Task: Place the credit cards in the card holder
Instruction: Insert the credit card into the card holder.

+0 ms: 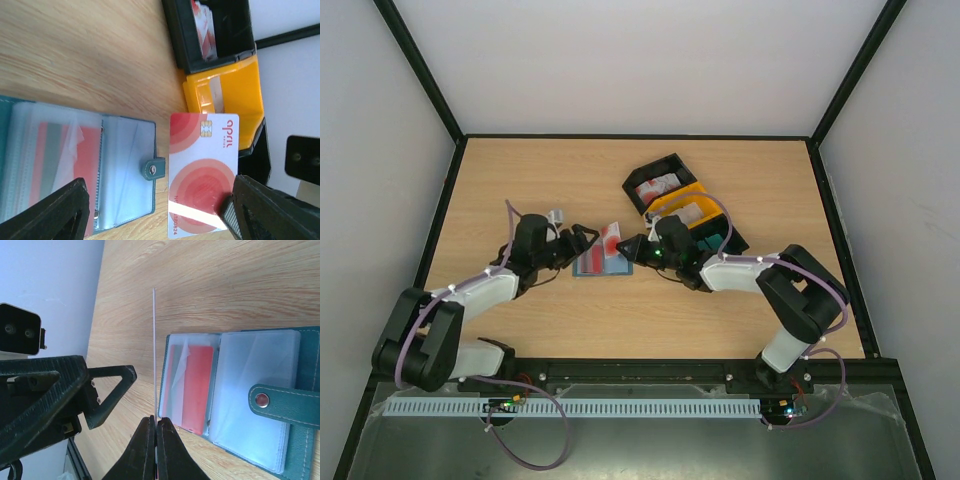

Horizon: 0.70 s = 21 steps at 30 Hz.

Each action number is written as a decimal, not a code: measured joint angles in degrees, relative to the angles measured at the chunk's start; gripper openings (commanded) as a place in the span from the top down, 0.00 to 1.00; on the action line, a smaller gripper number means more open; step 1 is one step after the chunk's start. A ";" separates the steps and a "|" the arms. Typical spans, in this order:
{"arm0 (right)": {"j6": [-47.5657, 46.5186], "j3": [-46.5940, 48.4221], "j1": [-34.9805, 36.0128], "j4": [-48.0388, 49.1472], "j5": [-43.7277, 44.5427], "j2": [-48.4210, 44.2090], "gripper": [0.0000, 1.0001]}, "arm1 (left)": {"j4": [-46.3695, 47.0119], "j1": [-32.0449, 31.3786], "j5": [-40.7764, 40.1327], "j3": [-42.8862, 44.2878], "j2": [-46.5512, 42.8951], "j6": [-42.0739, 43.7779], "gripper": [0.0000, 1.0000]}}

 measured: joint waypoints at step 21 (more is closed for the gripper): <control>16.20 -3.72 -0.28 21.70 -9.79 2.93 0.98 | 9.60 1.46 8.22 -4.83 -2.14 -10.64 0.54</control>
